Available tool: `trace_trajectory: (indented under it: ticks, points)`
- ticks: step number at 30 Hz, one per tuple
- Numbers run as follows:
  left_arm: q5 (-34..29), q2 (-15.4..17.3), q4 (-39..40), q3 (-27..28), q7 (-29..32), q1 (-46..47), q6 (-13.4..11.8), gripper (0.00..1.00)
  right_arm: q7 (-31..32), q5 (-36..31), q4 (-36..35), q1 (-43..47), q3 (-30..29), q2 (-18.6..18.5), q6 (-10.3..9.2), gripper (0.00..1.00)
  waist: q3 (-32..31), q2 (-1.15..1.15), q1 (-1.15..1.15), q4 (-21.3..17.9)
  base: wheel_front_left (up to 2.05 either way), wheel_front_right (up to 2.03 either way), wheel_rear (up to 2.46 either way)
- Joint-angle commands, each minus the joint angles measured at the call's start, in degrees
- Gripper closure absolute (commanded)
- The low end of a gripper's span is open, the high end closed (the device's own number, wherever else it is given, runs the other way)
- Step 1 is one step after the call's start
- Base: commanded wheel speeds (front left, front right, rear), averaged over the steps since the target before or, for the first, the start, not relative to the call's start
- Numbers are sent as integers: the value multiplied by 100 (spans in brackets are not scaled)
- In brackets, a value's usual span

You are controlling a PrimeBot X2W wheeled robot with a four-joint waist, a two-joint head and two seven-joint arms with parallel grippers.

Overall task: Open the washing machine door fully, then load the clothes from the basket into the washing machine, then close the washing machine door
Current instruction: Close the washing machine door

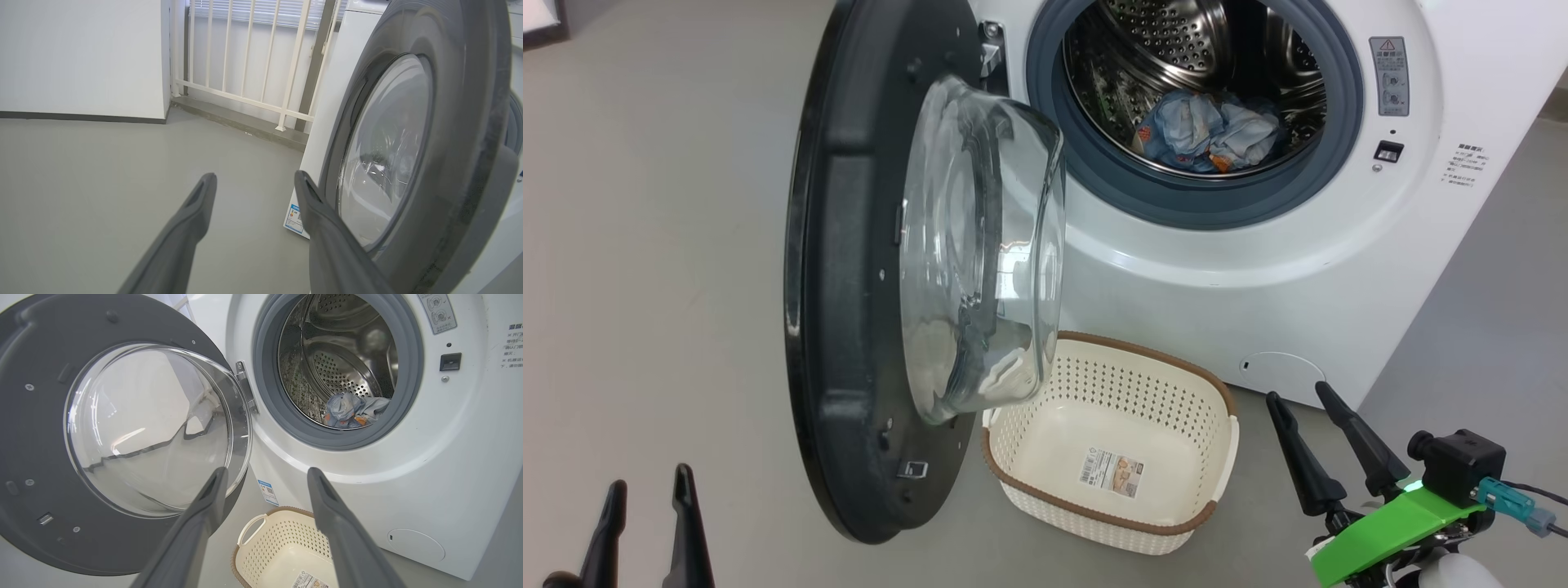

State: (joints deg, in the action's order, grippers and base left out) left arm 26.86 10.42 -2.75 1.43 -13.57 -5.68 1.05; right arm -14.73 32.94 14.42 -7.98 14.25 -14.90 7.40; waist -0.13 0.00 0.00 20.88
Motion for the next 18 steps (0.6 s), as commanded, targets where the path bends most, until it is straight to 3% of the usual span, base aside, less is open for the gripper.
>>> trace_trajectory:
  ticks: [1, 18]
  points:
    - [-93, 55, 95, 208, -80, 96, -42, 0, -27, 18, -142, -27, 144, -83, 9, 0, -18, 0, 0, -8, 0, 0, 0]
    - [-484, -163, 85, 281, -141, 99, 55, 0, -27, -121, -90, 5, 212, -71, 9, 0, -94, 0, 0, -37, 0, 0, 0]
